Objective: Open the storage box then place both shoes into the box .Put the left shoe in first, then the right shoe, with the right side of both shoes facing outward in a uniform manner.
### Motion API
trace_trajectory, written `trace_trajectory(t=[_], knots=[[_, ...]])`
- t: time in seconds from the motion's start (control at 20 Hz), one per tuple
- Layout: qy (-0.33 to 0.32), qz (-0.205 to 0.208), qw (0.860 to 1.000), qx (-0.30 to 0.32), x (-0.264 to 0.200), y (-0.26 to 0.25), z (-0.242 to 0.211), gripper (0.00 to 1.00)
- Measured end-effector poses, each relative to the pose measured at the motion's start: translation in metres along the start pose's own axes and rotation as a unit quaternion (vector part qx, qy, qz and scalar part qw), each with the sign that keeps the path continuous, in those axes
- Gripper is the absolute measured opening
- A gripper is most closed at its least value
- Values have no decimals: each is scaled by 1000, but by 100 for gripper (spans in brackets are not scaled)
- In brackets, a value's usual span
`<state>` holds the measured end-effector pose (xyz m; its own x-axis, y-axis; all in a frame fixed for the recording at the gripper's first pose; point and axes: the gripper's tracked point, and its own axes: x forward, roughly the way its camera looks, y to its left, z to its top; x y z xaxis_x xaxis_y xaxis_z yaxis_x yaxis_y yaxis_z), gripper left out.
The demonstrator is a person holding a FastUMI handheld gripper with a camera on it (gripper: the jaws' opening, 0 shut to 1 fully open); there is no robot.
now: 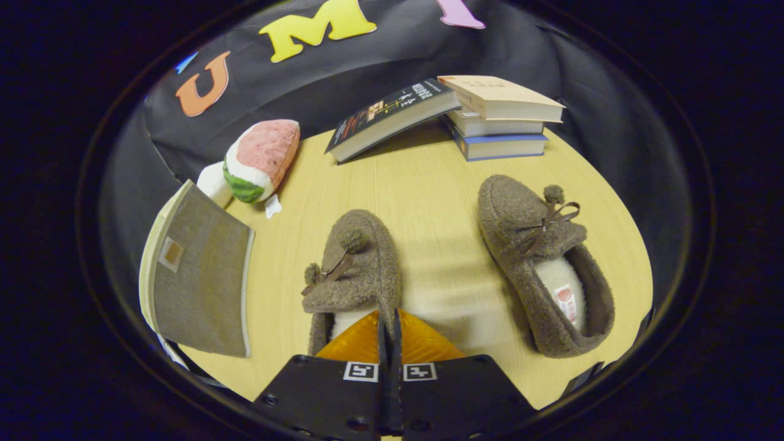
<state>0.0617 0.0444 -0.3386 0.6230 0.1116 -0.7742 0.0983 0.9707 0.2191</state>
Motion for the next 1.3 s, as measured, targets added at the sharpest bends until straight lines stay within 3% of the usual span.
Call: trace_trajectory(t=[0.3, 0.7, 0.95, 1.3], knots=[[-33, 22, 999, 28, -59, 41, 27, 0], [-102, 68, 992, 31, -140, 156, 95, 0], [-103, 101, 989, 11, -143, 255, 92, 0], [-27, 119, 992, 18, -91, 348, 34, 0]])
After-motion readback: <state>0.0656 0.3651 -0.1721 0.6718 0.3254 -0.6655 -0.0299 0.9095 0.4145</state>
